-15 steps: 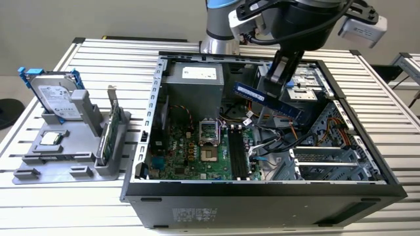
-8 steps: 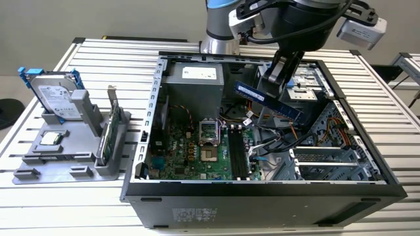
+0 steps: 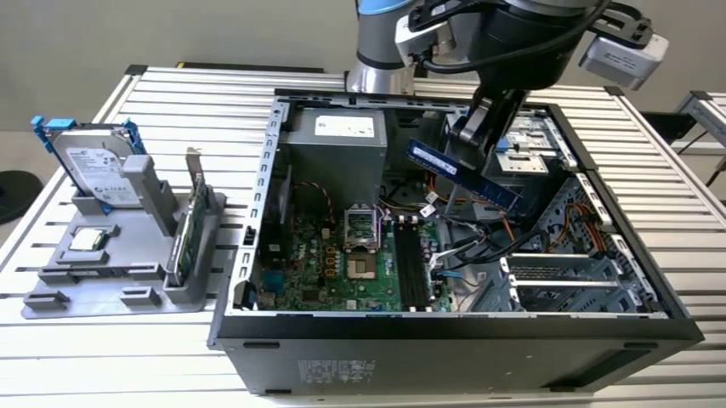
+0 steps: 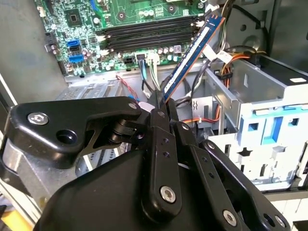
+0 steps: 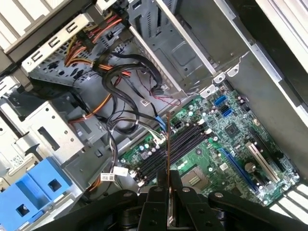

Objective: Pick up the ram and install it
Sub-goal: 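Insert the ram into the slot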

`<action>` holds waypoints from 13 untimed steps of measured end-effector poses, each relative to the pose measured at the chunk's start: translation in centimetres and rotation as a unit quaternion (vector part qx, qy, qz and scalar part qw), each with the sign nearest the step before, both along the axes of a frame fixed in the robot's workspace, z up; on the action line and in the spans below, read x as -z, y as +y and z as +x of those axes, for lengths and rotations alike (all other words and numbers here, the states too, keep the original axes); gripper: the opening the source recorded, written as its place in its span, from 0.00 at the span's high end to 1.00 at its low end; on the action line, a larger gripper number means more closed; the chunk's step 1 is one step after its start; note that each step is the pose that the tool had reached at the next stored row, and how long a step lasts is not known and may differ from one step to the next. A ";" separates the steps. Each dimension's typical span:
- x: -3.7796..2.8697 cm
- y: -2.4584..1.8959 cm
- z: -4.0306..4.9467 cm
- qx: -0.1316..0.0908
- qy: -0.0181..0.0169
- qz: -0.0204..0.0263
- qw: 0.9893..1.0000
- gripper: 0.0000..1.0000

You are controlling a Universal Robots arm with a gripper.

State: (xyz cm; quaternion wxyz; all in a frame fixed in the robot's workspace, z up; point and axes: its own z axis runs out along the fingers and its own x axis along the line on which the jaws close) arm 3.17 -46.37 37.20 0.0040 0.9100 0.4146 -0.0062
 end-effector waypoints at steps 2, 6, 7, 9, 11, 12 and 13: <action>0.03 0.00 0.00 0.007 0.000 0.000 1.000 1.00; 0.08 0.00 0.00 0.023 0.000 0.000 1.000 1.00; 0.10 0.00 0.00 0.026 0.000 0.000 1.000 1.00; 0.12 0.00 0.00 0.034 0.000 0.000 0.999 1.00; 0.15 0.00 0.00 0.041 0.000 0.000 0.999 1.00; 0.17 0.00 0.00 0.045 0.000 0.000 0.999 1.00; 0.18 0.00 0.00 0.049 0.000 0.000 0.999 1.00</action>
